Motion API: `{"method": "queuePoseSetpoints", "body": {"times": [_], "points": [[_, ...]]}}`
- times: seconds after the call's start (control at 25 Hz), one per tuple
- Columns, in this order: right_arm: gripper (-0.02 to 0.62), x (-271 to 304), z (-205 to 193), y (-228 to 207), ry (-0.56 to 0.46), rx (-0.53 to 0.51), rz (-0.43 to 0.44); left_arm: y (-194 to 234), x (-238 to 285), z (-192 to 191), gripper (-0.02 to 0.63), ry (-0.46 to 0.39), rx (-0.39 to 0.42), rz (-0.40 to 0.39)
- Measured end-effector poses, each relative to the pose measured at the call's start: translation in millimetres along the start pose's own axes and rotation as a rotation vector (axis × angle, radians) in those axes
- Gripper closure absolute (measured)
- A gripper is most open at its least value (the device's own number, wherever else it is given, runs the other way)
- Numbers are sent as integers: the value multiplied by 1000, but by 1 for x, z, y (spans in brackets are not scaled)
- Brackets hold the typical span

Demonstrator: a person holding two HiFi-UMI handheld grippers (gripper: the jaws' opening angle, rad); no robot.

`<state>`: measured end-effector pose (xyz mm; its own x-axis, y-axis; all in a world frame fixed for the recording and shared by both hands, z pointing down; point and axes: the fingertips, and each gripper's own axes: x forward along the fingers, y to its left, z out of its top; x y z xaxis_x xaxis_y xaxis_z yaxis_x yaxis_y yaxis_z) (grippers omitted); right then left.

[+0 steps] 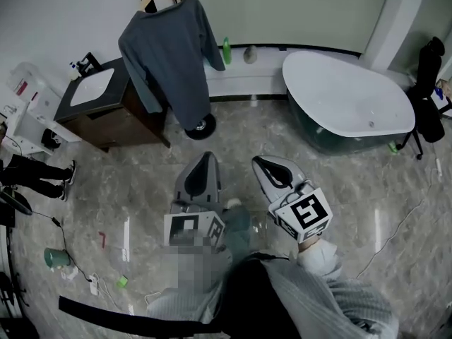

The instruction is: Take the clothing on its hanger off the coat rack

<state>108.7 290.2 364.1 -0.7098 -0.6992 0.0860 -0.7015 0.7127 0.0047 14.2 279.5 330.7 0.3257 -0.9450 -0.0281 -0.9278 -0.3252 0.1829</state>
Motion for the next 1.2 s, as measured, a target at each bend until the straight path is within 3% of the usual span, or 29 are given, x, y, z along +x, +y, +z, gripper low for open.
{"method": "queuePoseSetpoints", "body": {"times": [0.44,0.68,0.92,1.2], "points": [[592,220,54,-117,-48,-72,32,123,203,48,601,-29,69,-14],[592,314,43,-175,-15,-29,59,182,290,39,601,13,71,10],[592,417,43,-239,-30,-42,130,256,373,34,601,4,86,124],[592,553,97,-323,-76,-74,319,345,473,82,601,-12,139,282]]}}
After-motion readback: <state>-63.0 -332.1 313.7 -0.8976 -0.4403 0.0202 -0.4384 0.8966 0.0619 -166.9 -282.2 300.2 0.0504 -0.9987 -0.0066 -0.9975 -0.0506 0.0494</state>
